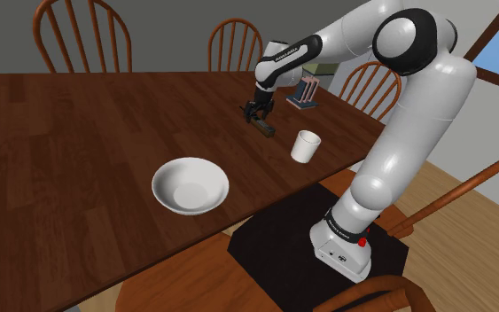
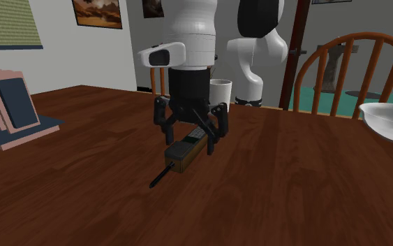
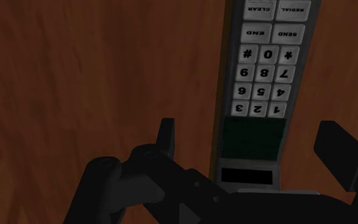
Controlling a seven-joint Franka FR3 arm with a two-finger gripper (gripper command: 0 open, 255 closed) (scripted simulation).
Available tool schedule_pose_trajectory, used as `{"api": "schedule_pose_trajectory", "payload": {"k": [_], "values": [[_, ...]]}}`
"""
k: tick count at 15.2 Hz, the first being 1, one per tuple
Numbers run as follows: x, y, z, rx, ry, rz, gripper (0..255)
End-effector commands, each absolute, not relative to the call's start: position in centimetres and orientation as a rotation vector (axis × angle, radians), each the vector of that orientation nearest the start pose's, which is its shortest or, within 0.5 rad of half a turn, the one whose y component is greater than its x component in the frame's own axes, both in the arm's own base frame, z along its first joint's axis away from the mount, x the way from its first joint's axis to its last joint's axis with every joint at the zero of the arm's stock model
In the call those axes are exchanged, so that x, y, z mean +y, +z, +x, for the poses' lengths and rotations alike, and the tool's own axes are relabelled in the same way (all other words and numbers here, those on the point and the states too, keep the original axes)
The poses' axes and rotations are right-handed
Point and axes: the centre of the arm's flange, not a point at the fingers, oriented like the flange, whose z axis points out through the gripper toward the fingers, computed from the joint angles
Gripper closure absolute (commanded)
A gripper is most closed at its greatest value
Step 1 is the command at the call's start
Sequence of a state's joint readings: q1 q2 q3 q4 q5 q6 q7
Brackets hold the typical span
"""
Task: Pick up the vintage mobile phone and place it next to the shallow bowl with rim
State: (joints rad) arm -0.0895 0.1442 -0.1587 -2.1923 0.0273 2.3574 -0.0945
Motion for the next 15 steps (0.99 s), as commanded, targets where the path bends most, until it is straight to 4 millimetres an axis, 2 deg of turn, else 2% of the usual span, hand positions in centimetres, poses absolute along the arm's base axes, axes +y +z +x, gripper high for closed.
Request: {"api": "schedule_pose_trajectory", "payload": {"k": [1,2,3,12,15], "values": [[-13.4,32.3,53.5,0.269,-0.035,-3.137,0],[-13.4,32.3,53.5,0.269,-0.035,-3.137,0],[-13.4,32.3,53.5,0.269,-0.035,-3.137,255],[-13.4,32.3,53.5,0.269,-0.035,-3.137,255],[-13.4,33.9,53.5,0.269,-0.035,-3.137,255]]}}
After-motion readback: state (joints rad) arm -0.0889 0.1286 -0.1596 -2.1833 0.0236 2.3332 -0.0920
